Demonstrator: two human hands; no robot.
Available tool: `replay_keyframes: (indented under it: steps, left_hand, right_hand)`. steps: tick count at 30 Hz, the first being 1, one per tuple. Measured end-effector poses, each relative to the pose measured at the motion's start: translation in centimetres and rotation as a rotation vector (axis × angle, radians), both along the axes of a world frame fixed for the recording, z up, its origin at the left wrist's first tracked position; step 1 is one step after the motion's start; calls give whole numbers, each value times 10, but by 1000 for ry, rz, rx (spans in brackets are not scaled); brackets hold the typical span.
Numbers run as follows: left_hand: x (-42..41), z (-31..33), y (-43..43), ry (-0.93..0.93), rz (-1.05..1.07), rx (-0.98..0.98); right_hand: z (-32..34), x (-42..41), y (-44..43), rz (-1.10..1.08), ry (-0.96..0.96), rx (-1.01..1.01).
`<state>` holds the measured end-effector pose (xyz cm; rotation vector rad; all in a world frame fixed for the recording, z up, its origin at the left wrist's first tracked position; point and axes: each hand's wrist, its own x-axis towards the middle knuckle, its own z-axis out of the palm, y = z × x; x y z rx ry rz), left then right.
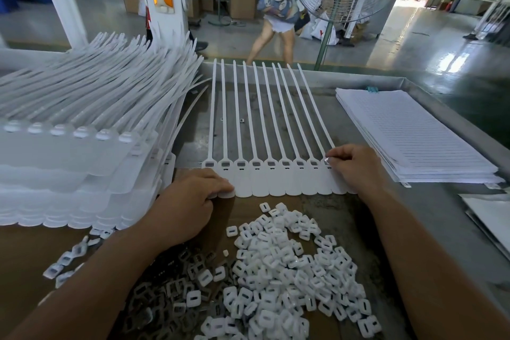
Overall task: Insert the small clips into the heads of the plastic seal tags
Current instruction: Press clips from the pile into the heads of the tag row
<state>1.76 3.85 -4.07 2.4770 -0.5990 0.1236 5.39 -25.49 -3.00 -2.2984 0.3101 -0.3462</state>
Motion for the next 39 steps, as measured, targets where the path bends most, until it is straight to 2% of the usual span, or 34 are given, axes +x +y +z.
replay_keyframes:
  steps: [13,24,31,39]
  left_hand:
    - [-2,2,-2,17,9,15]
    - [-1,1,-2,11,30,22]
    - [-3,2,-1,12,22,27]
    - [-4,2,-1,10,22,38]
  right_hand:
    - [2,-8,2,21,9,-149]
    - [-3,-11,1,64,74,-434]
    - [-5,-10,3,24,36,-357]
    - [-4,-13,1,46,50,-395]
